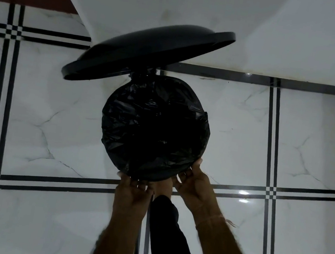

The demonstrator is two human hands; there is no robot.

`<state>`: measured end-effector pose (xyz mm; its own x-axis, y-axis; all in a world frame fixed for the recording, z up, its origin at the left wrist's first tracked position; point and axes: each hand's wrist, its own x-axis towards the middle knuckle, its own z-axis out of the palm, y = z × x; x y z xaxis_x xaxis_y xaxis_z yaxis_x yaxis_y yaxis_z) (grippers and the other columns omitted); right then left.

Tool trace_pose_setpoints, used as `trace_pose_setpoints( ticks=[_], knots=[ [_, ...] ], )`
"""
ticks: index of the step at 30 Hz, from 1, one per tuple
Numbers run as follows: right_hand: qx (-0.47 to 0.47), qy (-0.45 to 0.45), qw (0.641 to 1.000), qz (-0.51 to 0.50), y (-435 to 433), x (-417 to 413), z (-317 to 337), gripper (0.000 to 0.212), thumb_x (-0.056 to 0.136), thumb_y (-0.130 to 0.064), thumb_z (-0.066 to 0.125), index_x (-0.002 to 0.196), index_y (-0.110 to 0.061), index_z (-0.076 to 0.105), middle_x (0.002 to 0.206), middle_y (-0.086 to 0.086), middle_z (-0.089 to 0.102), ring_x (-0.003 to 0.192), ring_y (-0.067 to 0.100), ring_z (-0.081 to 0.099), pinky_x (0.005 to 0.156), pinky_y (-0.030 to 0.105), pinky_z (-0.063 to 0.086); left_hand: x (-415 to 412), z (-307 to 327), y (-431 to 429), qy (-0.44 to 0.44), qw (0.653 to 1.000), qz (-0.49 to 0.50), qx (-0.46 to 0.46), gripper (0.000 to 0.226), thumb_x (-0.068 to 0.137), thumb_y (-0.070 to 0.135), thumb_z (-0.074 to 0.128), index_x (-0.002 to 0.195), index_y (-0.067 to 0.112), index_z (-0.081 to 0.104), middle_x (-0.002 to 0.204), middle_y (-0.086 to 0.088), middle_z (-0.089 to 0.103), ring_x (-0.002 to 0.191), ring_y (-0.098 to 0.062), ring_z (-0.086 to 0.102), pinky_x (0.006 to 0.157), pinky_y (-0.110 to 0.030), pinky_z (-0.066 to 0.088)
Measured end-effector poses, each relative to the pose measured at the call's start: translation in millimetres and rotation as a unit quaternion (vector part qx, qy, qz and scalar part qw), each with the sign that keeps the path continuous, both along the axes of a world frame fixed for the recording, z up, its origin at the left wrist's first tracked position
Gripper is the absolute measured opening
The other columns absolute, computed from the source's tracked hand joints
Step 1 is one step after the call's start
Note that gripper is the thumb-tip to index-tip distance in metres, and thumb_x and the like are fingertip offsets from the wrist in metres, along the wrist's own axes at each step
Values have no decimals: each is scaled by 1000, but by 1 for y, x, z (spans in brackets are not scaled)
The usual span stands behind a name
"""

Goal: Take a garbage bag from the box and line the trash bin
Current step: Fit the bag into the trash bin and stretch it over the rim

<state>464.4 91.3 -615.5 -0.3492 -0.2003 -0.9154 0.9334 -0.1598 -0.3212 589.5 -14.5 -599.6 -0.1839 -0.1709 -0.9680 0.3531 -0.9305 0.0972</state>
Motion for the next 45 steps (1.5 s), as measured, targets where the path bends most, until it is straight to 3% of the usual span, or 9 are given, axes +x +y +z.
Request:
trace_pose_setpoints(
  ticks=[3,9,12,19,25,29,34,41,45],
  knots=[
    [0,15,1000,-12,-6,11,1,47,90,-46,54,115,-9,67,98,8,76,99,22,67,98,41,51,1,-19,-4,-13,1000,8,-26,34,95,37,65,64,30,77,83,9,78,92,-13,67,83,-30,55],
    [127,132,982,51,-11,-31,19,53,102,-58,42,125,-15,62,123,3,70,114,21,65,92,38,52,6,-4,-51,-216,962,-116,-120,55,103,59,41,133,15,55,124,-3,57,112,-20,57,95,-38,45],
    [168,185,961,118,-44,-79,23,50,103,-54,42,112,-11,66,115,9,70,109,27,66,90,42,56,-9,-5,-89,-222,916,-185,-280,43,105,51,42,126,18,60,124,-3,65,116,-21,59,90,-28,48],
    [383,353,809,273,-75,-122,-2,25,92,-36,44,98,-17,59,104,4,61,99,25,57,88,41,45,-31,-14,-126,-188,860,-292,-373,24,110,33,37,112,14,52,91,3,58,82,-10,55,59,-16,50],
    [244,454,690,507,-139,-158,6,48,104,-53,36,82,-15,57,77,1,58,78,23,56,74,41,45,-62,-22,-179,-243,693,-490,-470,52,105,50,35,96,2,53,89,-9,60,83,-22,55,81,-41,47],
    [155,394,733,532,-164,-178,0,34,103,-45,46,74,-29,54,76,-11,53,74,10,53,77,33,43,-76,-20,-188,-214,666,-529,-481,37,106,41,37,107,9,55,101,-1,60,102,-25,57,98,-46,44],
    [66,362,744,558,-185,-176,5,29,96,-43,56,81,-18,60,83,10,59,80,21,56,78,39,47,-89,-27,-203,-196,697,-535,-435,84,83,71,43,137,8,54,145,-22,55,135,-40,50,112,-54,40],
    [330,472,758,305,-88,-125,24,19,98,-43,51,101,-26,58,107,-3,64,102,18,62,93,43,53,-34,-2,-135,-399,709,-433,-389,50,105,47,37,121,5,58,128,-23,58,124,-40,53,104,-49,42],
    [255,159,937,179,-32,-73,18,44,102,-48,46,111,-7,61,118,19,66,102,25,62,89,42,51,-2,13,-74,-295,912,-245,-144,50,108,48,37,133,8,52,128,-12,58,117,-30,57,100,-46,44]
  ],
)
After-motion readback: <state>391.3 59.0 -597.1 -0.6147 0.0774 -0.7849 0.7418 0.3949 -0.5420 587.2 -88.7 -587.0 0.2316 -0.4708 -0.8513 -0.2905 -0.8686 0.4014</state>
